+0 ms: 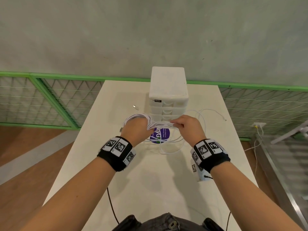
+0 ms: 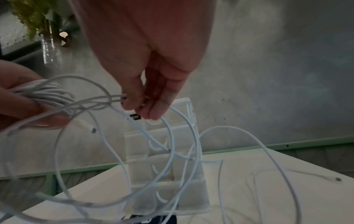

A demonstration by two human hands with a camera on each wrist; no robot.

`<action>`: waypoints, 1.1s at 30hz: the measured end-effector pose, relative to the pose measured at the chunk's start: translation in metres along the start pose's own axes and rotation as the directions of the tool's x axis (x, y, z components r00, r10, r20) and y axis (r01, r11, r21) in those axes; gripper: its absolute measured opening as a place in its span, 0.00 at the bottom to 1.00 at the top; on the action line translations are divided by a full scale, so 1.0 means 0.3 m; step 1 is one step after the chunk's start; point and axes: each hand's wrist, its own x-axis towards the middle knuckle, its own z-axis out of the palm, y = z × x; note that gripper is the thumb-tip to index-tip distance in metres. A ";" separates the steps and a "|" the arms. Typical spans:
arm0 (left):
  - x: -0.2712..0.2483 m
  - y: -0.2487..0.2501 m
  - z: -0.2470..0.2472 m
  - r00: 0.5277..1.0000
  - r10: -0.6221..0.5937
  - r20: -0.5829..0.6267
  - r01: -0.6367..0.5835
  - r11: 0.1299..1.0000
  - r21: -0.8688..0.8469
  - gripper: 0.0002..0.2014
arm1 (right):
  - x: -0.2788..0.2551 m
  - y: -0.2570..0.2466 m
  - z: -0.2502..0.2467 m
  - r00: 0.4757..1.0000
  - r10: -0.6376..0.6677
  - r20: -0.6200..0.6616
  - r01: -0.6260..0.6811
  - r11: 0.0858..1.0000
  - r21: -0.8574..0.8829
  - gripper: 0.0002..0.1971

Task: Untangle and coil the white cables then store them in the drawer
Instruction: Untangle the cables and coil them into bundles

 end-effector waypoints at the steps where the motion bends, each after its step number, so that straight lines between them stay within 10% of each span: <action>1: -0.003 -0.001 0.003 1.000 -0.009 0.002 0.009 1.000 -0.018 0.15 | -0.007 0.013 -0.006 0.998 0.030 -0.051 -0.029 0.999 0.034 0.10; 7: -0.020 -0.063 0.020 0.992 -0.129 -0.012 0.126 0.982 -0.139 0.21 | -0.057 0.169 -0.069 0.877 0.417 -0.239 -0.360 0.900 0.247 0.11; 13: -0.022 -0.135 0.020 0.975 -0.211 -0.073 0.185 0.946 -0.266 0.25 | -0.110 0.291 -0.044 0.721 0.691 -0.042 -0.687 0.722 0.076 0.13; 21: -0.010 -0.147 -0.015 0.967 -0.242 -0.082 0.202 0.919 -0.338 0.24 | -0.121 0.369 0.008 0.666 0.729 0.159 -0.655 0.674 -0.343 0.09; 25: -0.004 -0.120 0.000 0.980 -0.193 -0.041 0.166 0.918 -0.360 0.23 | -0.105 0.237 -0.011 0.755 0.650 0.085 -0.589 0.730 -0.348 0.15; 29: 0.003 -0.059 -0.010 0.990 -0.139 -0.006 0.127 0.920 -0.371 0.22 | -0.063 0.046 -0.053 0.977 0.163 -0.139 -0.179 0.978 -0.110 0.31; 33: 0.013 -0.027 -0.040 0.993 -0.117 -0.011 0.105 0.926 -0.362 0.25 | -0.022 -0.022 -0.054 0.993 0.048 -0.105 -0.062 0.988 -0.141 0.18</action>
